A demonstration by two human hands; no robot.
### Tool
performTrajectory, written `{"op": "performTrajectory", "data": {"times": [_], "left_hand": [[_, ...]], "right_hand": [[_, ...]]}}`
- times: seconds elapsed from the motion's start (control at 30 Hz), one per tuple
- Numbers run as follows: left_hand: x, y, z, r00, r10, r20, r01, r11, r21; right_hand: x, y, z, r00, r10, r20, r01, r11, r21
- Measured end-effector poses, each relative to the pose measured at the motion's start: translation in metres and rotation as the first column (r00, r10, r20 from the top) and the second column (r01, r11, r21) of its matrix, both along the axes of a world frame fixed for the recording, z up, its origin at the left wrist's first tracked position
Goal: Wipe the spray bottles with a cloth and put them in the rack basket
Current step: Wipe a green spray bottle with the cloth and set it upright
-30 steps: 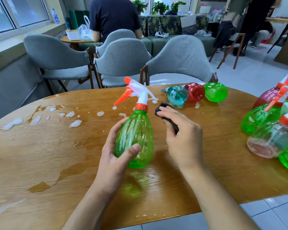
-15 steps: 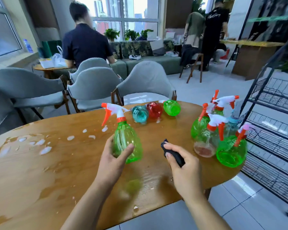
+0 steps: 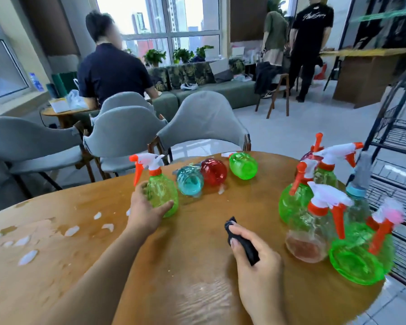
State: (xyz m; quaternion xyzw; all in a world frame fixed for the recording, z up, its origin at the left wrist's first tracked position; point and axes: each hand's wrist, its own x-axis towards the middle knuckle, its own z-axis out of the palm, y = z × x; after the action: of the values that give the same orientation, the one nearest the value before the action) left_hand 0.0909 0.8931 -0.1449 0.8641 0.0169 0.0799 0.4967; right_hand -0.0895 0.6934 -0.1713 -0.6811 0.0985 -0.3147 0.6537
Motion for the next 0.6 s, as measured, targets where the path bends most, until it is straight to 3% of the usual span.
{"op": "performTrajectory", "data": {"times": [0.33,0.6], "left_hand": [[0.068,0.014,-0.009,0.999,0.039,0.027,-0.041,0.997,0.067],[0.038,0.021,-0.016,0.99,0.139,0.038,-0.143,0.979,0.142]], "right_hand": [[0.065,-0.019,-0.005,0.999,-0.025,0.041,0.025,1.0,-0.005],[0.058,-0.028,0.006,0.999,-0.027,0.03,0.025,0.998,0.065]]}}
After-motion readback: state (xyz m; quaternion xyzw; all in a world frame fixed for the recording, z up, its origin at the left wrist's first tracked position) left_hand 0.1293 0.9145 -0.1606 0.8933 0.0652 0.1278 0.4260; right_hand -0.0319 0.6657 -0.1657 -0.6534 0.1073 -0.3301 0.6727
